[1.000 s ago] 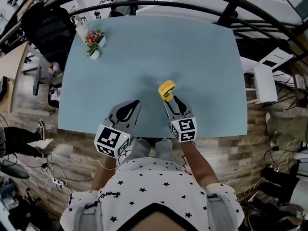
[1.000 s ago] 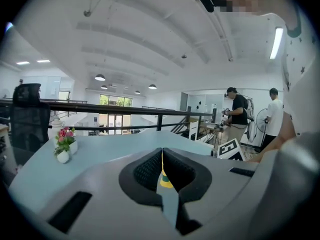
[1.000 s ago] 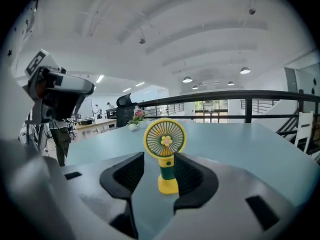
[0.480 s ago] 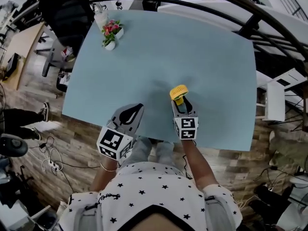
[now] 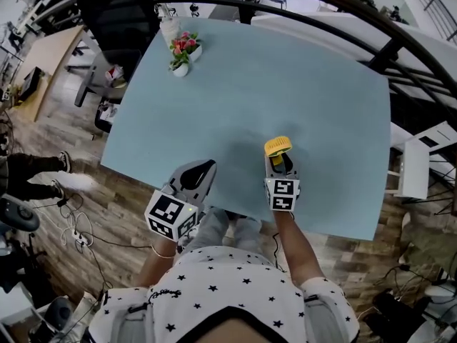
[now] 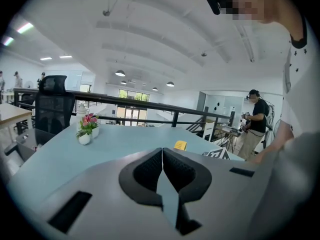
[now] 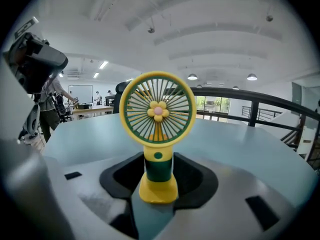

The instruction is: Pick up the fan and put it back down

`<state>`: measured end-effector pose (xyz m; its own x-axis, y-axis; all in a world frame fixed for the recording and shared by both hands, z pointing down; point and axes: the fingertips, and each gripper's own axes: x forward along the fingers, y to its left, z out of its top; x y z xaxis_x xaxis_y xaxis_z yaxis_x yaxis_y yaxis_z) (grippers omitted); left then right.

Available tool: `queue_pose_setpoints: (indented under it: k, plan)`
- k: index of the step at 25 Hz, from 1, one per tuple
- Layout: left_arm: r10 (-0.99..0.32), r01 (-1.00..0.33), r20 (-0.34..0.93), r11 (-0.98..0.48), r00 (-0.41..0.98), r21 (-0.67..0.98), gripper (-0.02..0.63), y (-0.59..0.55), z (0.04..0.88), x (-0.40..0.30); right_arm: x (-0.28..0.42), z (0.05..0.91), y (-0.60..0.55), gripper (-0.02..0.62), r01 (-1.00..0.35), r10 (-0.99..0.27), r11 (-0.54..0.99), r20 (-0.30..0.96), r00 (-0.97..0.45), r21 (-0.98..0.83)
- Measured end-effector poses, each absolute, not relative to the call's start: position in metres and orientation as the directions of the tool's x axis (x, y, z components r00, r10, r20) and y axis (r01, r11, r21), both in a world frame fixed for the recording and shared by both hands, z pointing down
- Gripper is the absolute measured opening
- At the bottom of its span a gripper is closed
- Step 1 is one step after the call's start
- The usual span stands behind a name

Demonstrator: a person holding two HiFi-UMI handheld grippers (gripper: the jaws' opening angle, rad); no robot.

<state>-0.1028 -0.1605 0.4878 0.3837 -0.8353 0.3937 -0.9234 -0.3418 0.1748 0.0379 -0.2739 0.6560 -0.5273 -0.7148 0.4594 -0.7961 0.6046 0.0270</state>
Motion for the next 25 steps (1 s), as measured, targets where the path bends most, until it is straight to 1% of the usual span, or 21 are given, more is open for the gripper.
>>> queue_pose_setpoints:
  k: [15, 25]
  plan:
    - [-0.834, -0.928, 0.408, -0.342, 0.372, 0.147, 0.029, -0.159, 0.487, -0.108, 0.037, 0.652, -0.27, 0.164, -0.812, -0.736, 0.584, 0.43, -0.523, 0.012]
    - [-0.826, -0.914, 0.393, -0.379, 0.404, 0.144, 0.029, -0.164, 0.483, -0.097, 0.05, 0.62, -0.265, 0.164, -0.832, -0.77, 0.554, 0.382, -0.51, 0.006]
